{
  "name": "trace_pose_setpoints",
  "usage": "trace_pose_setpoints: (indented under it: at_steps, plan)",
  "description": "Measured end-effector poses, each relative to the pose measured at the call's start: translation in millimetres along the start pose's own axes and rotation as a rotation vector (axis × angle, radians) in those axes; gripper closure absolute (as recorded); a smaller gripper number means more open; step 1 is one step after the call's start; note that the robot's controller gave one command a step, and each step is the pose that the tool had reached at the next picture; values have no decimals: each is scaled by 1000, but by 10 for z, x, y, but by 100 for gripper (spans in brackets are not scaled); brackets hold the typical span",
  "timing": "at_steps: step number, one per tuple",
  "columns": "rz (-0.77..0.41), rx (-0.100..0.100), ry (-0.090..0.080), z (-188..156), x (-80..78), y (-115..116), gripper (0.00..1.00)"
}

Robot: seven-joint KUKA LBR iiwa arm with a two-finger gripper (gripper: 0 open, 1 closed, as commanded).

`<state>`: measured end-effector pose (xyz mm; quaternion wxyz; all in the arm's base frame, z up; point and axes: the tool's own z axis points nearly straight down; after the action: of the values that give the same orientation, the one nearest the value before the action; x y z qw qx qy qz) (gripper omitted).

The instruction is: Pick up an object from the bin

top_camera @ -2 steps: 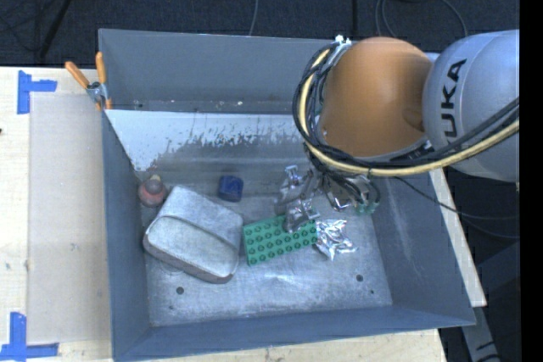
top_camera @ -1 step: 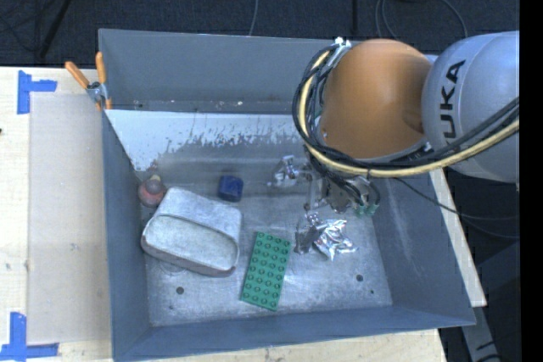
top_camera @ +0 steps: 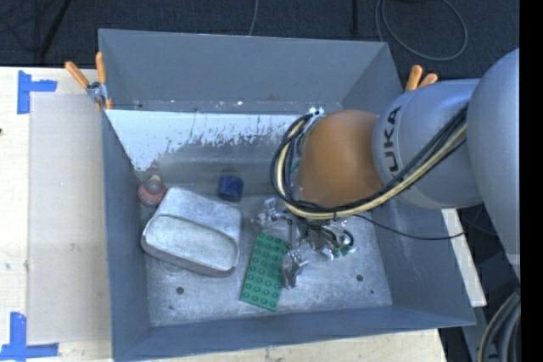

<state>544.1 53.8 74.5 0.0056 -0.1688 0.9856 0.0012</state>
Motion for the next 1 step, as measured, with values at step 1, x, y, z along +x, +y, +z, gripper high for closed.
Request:
trace_pose_setpoints:
  at_steps: [1]
  plan:
    - [1, 0, 3, -24, 3, -2, 100]
